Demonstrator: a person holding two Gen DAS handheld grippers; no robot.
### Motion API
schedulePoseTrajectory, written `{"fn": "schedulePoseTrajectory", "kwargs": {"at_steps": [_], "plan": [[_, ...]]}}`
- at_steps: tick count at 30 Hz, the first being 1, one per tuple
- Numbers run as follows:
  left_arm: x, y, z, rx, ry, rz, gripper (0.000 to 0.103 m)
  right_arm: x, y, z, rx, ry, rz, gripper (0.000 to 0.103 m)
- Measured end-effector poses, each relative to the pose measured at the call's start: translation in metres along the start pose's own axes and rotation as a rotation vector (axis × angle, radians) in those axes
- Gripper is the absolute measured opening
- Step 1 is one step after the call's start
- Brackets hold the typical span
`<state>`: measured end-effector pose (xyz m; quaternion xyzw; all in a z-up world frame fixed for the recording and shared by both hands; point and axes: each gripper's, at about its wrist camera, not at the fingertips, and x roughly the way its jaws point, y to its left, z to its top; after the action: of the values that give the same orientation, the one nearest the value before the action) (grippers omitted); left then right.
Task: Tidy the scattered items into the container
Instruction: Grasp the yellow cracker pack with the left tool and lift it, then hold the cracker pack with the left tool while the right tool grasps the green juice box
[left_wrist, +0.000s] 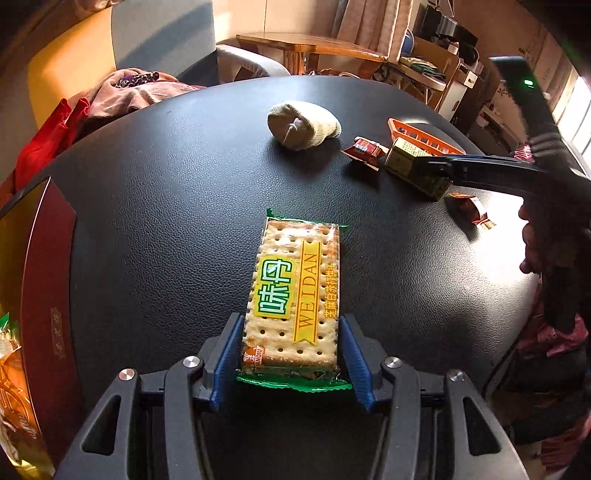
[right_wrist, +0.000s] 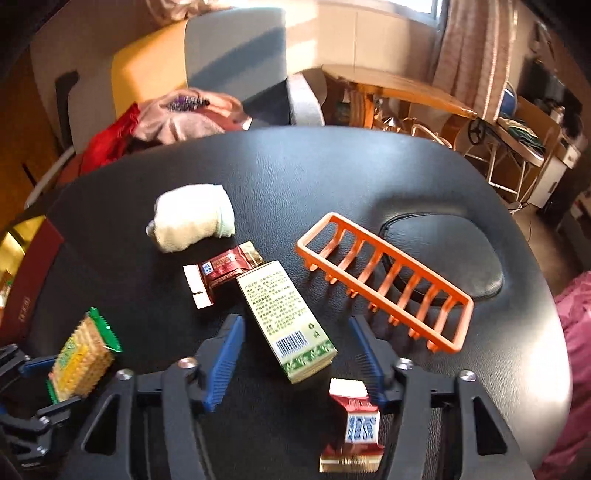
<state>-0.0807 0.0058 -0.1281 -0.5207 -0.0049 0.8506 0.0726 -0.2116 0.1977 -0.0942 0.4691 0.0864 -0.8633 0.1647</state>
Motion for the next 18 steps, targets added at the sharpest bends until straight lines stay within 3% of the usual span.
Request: {"fn": "schedulePoseTrajectory", "kwargs": {"at_steps": [4,11,18], "plan": [[-0.004,0.001,-0.007,-0.001,-0.007,0.002,0.053,-0.011,0.023,-0.017,-0.019,0.009,0.009,0.03],[-0.015,0.003,-0.028,-0.014,-0.02,-0.007,0.052,-0.03,0.063,-0.047,-0.049,0.024,0.023,0.03],[-0.03,0.01,-0.051,-0.043,-0.016,-0.021,0.051,-0.06,0.081,-0.092,0.055,0.015,0.066,0.03]]}}
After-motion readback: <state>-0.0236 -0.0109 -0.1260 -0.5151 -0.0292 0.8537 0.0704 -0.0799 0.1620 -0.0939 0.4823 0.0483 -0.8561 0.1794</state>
